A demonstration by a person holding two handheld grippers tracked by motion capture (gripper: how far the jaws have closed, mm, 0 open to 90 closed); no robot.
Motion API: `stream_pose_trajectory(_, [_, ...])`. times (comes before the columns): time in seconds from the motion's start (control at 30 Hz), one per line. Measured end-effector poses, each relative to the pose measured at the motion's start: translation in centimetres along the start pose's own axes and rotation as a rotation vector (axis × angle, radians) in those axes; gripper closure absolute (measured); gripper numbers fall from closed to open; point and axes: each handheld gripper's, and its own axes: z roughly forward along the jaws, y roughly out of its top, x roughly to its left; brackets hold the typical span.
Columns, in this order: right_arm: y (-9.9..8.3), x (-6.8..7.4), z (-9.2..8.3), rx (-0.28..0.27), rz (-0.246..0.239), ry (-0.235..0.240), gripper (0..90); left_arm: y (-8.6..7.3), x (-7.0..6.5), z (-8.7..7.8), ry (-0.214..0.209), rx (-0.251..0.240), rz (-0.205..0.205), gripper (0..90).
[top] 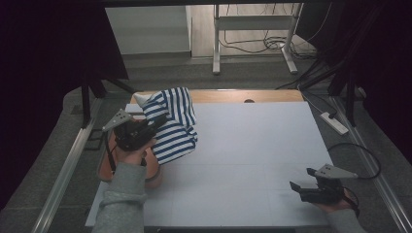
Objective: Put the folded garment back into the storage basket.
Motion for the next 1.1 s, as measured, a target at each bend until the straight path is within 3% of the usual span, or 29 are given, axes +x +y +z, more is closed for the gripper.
stream_pose_trajectory(0.3, [0.0, 0.0, 0.0, 0.001, -0.001, 0.000, 16.6, 0.2, 0.9, -1.1, 0.019, -0.021, -0.015, 70.6])
stream_pose_trajectory(1.1, [0.0, 0.0, 0.0, 0.005, 0.000, -0.002, 16.7, -0.1, 2.4, -3.0, 0.072, -0.018, -0.018, 70.6])
